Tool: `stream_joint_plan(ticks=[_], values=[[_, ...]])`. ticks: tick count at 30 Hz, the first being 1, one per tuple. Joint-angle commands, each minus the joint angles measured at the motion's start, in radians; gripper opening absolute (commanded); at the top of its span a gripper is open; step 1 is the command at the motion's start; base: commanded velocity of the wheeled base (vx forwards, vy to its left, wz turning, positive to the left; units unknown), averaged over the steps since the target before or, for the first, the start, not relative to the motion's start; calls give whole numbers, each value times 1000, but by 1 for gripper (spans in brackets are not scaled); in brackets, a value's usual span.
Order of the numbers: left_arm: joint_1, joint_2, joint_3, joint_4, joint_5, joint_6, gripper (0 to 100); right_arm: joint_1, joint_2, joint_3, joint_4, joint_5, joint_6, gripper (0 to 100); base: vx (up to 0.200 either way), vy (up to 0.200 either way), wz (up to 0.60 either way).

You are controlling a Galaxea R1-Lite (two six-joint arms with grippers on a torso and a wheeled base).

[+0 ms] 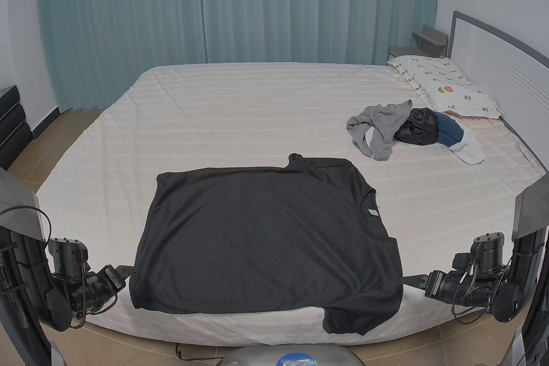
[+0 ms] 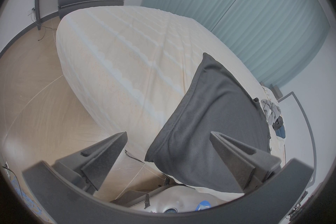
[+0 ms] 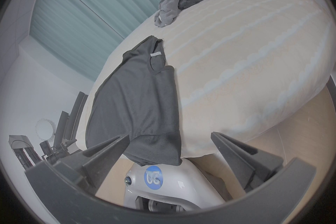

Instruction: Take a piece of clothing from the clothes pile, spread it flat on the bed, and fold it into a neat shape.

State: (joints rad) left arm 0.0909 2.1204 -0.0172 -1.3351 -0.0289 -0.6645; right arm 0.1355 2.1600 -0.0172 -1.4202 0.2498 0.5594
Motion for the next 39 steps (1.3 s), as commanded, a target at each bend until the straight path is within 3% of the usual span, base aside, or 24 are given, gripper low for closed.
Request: stream_joint_plan(ticks=[1,10,19,31,39], values=[[30,-16,10,-3,-8,-1,100,-13,-52,17,1,0,1,100,0,200,0],[36,-14,8,-3,-9,0,100,-14,-68,17,1,0,1,100,0,200,0],[26,-19,2,-4,-49,-15,100,-16,-95,17,-13,0,-1,100,0,0,0],[1,-27,-43,-7,-46,-57,100,-8,-95,16,-23,0,1,100,200,0,0],[-3,-76,-105,-6,-37,-95,100,-10,-89,16,-31,0,1,100,0,0,0]])
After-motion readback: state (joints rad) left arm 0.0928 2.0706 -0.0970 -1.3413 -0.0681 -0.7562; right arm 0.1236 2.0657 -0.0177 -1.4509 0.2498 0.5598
